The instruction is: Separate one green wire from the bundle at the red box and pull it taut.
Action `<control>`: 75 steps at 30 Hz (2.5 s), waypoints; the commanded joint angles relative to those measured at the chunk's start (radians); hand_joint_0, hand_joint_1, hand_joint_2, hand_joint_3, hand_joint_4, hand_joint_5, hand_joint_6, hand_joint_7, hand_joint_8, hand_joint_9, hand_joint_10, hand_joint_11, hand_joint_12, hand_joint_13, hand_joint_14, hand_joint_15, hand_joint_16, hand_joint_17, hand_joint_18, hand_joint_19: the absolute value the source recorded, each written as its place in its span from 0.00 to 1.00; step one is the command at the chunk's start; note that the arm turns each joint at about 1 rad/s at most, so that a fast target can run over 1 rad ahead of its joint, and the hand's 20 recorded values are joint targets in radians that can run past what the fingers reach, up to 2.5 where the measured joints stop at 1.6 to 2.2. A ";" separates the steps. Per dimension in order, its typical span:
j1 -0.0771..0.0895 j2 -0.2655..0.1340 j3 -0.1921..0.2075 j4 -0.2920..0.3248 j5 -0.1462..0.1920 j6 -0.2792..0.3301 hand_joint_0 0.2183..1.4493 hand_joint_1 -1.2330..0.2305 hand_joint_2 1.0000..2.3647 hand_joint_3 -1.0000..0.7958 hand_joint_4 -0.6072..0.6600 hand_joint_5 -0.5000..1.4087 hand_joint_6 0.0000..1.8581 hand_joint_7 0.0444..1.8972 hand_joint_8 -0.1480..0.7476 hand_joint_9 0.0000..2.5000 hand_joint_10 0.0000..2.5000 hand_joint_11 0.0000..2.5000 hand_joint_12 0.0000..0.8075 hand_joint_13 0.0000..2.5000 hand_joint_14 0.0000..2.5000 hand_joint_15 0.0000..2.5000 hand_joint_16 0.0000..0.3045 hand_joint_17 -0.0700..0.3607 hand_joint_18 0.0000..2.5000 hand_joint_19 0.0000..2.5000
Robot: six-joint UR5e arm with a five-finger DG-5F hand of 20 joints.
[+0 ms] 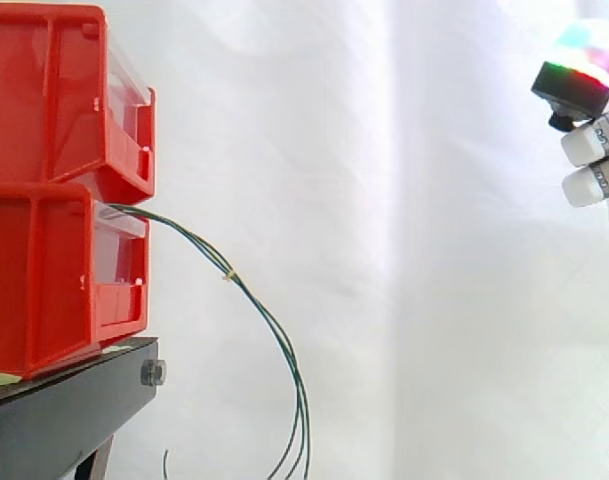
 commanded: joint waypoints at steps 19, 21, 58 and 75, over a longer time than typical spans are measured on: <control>0.003 -0.114 0.000 0.222 0.075 0.053 0.23 0.48 0.00 0.28 0.58 0.14 0.27 0.36 0.40 0.14 0.00 0.04 0.39 0.08 0.00 0.05 0.16 0.41 0.04 0.14; 0.004 -0.135 0.000 0.247 0.100 0.053 0.23 0.48 0.00 0.28 0.58 0.14 0.27 0.36 0.40 0.14 0.00 0.04 0.39 0.08 0.00 0.05 0.16 0.41 0.04 0.14; 0.044 -0.267 0.000 0.418 0.290 0.025 0.25 0.48 0.00 0.28 0.59 0.14 0.27 0.36 0.41 0.16 0.00 0.05 0.39 0.10 0.00 0.05 0.16 0.41 0.07 0.15; 0.047 -0.319 0.000 0.501 0.373 -0.082 0.25 0.47 0.00 0.28 0.60 0.14 0.27 0.36 0.41 0.17 0.00 0.05 0.39 0.13 0.00 0.06 0.15 0.40 0.10 0.13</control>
